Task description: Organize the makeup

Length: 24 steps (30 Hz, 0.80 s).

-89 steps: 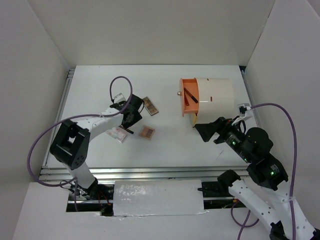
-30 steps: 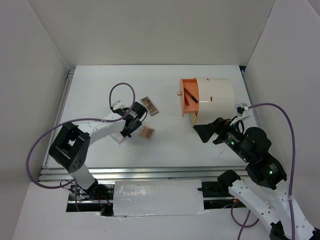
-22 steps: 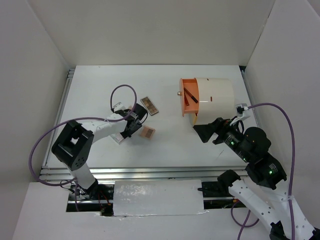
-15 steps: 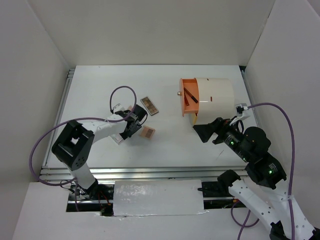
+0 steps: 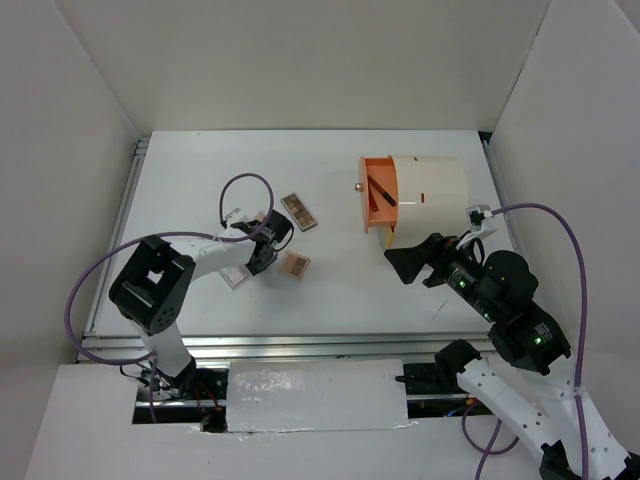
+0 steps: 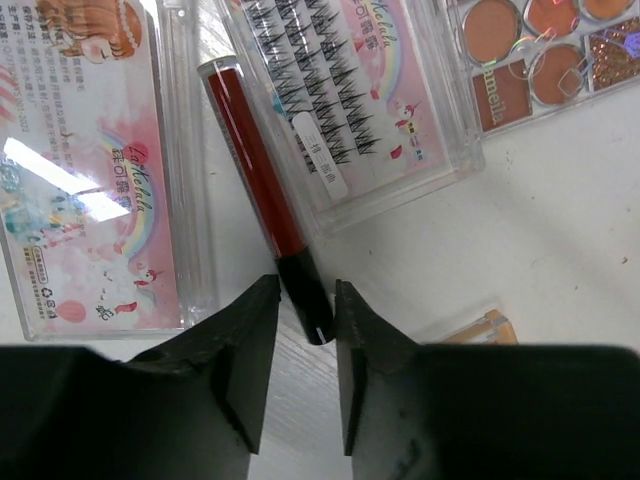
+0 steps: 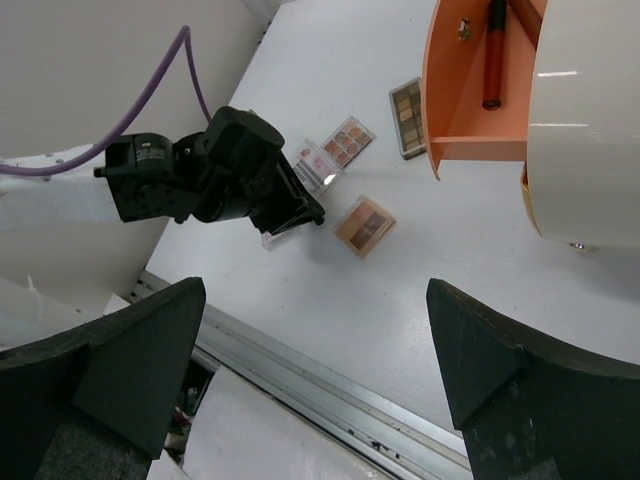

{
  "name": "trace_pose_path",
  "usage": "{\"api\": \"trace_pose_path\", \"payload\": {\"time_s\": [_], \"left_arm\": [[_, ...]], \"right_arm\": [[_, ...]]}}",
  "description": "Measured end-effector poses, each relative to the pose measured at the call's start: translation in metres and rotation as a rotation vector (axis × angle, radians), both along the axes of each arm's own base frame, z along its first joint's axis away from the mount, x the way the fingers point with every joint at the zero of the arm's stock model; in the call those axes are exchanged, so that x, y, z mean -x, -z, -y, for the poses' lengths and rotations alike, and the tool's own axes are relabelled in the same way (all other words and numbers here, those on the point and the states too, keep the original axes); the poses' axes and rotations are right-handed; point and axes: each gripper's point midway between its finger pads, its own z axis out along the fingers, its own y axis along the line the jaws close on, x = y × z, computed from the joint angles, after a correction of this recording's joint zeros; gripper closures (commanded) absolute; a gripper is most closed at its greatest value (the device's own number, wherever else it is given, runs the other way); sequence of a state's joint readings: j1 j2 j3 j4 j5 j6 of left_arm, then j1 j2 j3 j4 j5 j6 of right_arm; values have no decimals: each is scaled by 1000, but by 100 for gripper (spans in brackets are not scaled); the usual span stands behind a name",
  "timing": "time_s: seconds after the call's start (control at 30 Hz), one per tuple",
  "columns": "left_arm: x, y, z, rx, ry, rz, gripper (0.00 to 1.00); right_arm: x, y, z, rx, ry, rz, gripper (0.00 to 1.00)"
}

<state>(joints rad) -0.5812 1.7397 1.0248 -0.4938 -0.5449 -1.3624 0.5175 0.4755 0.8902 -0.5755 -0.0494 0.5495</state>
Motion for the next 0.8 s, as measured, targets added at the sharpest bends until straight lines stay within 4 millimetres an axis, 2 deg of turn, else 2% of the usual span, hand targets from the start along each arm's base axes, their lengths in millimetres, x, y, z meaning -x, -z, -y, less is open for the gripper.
{"api": "trace_pose_path", "payload": {"time_s": [0.03,0.07,0.17,0.3,0.4,0.57,0.67,0.73,0.8], "left_arm": [[0,0,0,0,0,0,65],[0,0,0,0,1,-1,75],[1,0,-1,-2,-2,-3,90],[2,-1,-1,-2,0,-5,100],[4,-11,-2,10,0,4,100],[4,-62,-2,69,5,115,100],[0,-98,7,84,73,198,100],[-8,-123,25,109,177,271,100],[-18,-154,54,150,333,352,100]], "right_arm": [[0,0,0,0,0,0,0],[0,0,0,0,0,0,0],[0,0,0,1,0,-2,0],[0,1,0,2,0,-3,0],[-1,1,0,2,0,-3,0],[-1,1,0,2,0,-3,0],[-1,1,1,3,7,-3,0],[-2,1,2,4,15,-2,0],[-4,1,4,6,30,0,0]]}}
